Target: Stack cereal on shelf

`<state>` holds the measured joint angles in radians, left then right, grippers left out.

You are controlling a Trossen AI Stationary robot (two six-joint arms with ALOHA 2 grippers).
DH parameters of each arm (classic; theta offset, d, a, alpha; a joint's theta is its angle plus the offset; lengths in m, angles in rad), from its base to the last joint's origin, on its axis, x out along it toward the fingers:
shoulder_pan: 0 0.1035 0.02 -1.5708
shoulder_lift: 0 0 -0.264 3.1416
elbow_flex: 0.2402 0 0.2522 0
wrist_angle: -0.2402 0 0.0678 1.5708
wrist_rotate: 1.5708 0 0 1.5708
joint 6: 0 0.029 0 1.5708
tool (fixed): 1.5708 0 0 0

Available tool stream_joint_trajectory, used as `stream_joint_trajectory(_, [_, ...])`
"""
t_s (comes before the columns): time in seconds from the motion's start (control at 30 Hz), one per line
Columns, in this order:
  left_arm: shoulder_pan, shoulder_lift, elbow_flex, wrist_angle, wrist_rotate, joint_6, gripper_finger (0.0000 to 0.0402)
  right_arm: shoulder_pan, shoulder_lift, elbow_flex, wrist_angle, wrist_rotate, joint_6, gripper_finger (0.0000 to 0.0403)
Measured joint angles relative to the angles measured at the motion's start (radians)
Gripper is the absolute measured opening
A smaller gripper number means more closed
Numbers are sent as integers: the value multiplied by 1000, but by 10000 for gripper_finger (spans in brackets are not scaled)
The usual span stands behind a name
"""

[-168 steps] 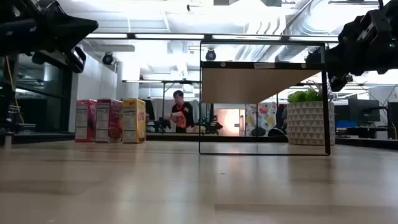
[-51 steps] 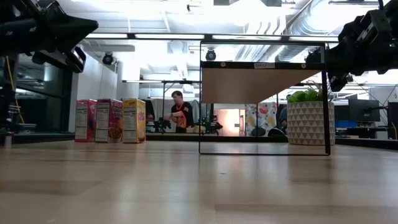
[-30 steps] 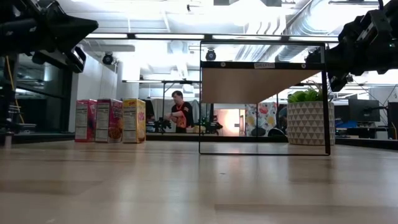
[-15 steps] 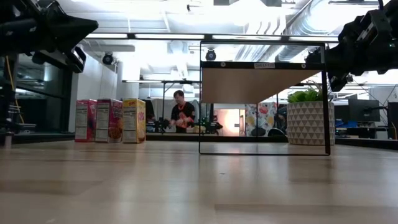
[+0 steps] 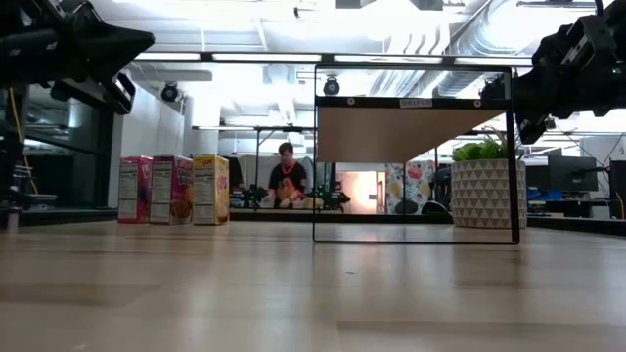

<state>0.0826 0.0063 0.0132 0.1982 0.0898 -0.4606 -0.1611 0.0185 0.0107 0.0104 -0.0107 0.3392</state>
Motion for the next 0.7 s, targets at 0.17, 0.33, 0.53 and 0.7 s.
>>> stream_joint_trajectory(0.17, [0,0,0,0,0,0,3,0,0,0,0,0,0,0])
stream_joint_trajectory(0.33, [0,0,0,0,0,0,3,0,0,0,0,0,0,0])
stream_joint_trajectory(0.53, [0,0,0,0,0,0,3,0,0,0,0,0,0,0])
stream_joint_trajectory(0.7, [0,0,0,2,-12,0,3,0,0,0,0,0,0,0])
